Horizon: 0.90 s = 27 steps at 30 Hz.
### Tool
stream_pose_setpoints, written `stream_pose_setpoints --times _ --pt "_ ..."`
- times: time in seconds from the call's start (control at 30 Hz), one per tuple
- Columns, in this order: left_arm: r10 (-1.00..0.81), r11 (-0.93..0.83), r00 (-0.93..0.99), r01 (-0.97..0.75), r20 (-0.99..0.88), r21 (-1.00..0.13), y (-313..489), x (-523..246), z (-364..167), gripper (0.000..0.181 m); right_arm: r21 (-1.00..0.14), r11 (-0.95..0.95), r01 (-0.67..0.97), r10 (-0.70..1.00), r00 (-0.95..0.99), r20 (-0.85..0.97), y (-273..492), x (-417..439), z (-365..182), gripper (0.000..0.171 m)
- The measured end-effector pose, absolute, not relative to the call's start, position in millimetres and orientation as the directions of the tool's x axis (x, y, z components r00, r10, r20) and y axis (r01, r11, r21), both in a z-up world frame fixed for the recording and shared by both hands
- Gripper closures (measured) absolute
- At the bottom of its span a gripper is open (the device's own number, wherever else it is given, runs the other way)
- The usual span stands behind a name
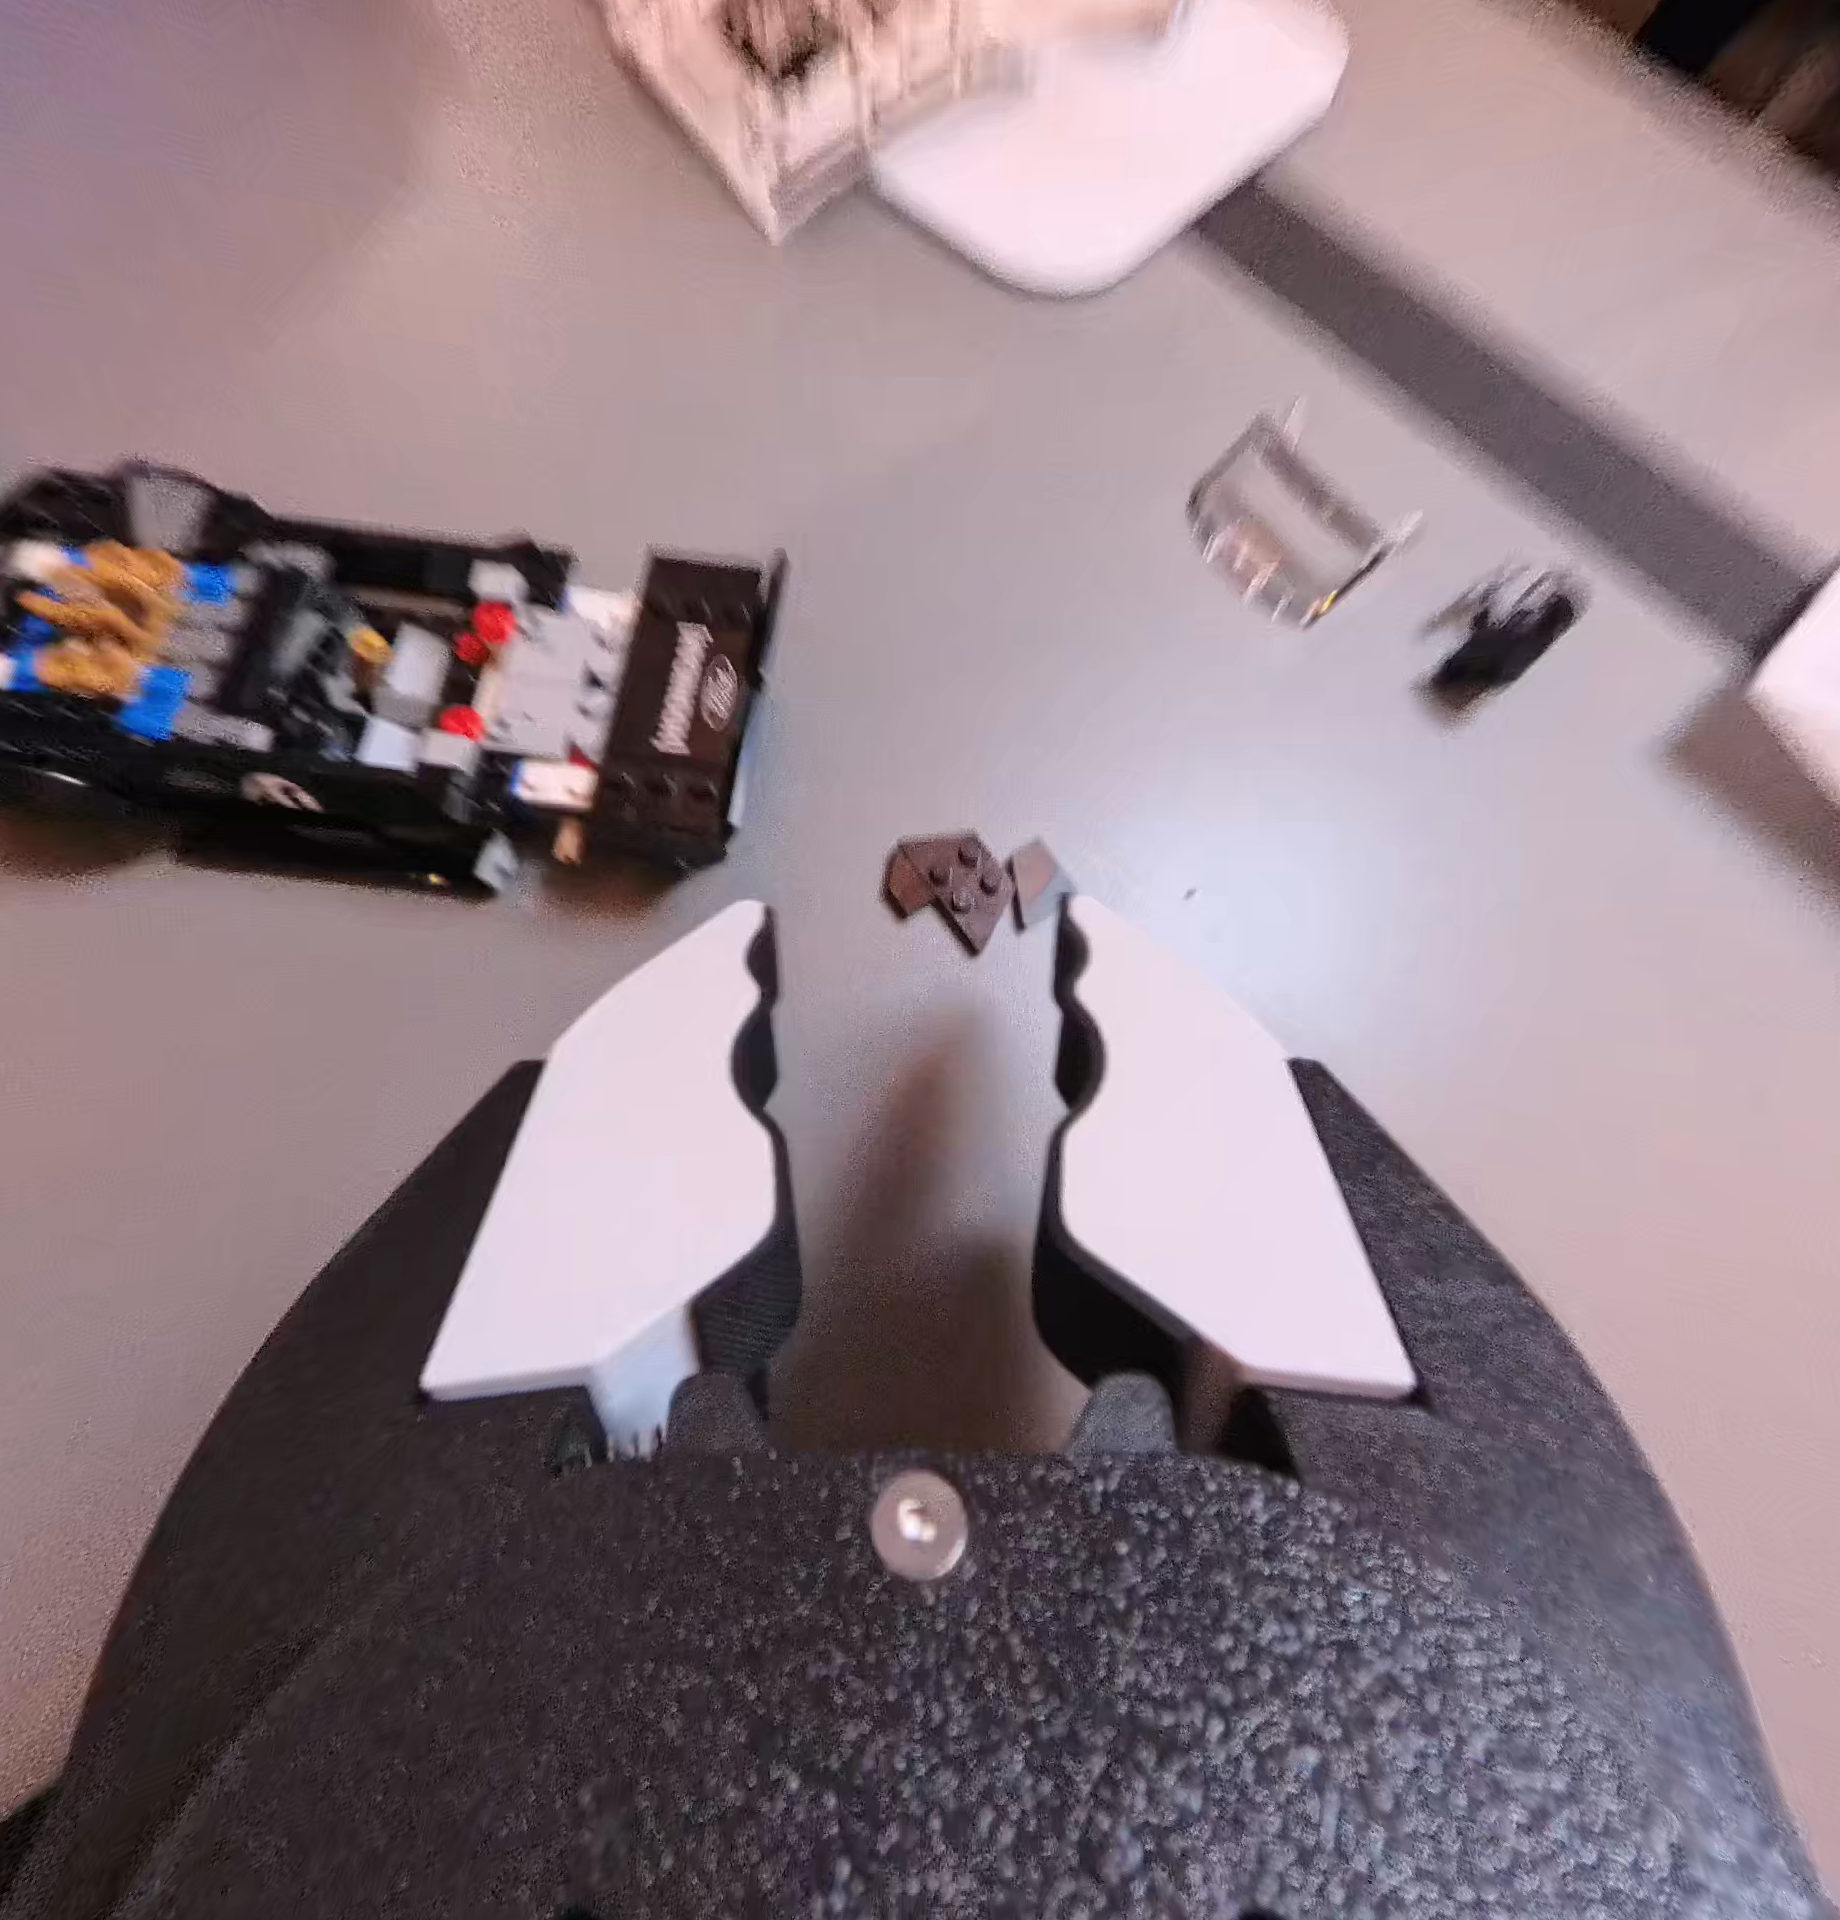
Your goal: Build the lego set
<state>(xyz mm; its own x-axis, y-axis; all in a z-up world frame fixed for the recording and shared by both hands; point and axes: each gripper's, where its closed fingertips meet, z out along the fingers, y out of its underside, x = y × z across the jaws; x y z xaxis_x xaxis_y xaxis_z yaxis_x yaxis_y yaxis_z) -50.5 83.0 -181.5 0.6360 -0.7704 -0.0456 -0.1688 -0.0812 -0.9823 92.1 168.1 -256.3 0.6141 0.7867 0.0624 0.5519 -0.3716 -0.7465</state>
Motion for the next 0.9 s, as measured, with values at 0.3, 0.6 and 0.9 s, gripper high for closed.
stream_pose_setpoints --times 0.3,0.6,0.9 --pt "-0.774 -0.079 0.629 -0.212 -0.074 -0.974 84 -50 -189 0.181 -0.613 -0.483 0.625 0.796 0.606 -0.009 193 91 -283 0.127" --pt "-0.787 -0.075 0.612 -0.227 -0.082 -0.971 81 -48 -189 0.181 -0.608 -0.481 0.632 0.798 0.603 -0.005 211 94 -282 0.140" --pt "-0.792 -0.072 0.603 -0.251 -0.098 -0.965 79 -45 -193 0.181 -0.616 -0.466 0.635 0.797 0.604 0.021 224 96 -281 0.127"
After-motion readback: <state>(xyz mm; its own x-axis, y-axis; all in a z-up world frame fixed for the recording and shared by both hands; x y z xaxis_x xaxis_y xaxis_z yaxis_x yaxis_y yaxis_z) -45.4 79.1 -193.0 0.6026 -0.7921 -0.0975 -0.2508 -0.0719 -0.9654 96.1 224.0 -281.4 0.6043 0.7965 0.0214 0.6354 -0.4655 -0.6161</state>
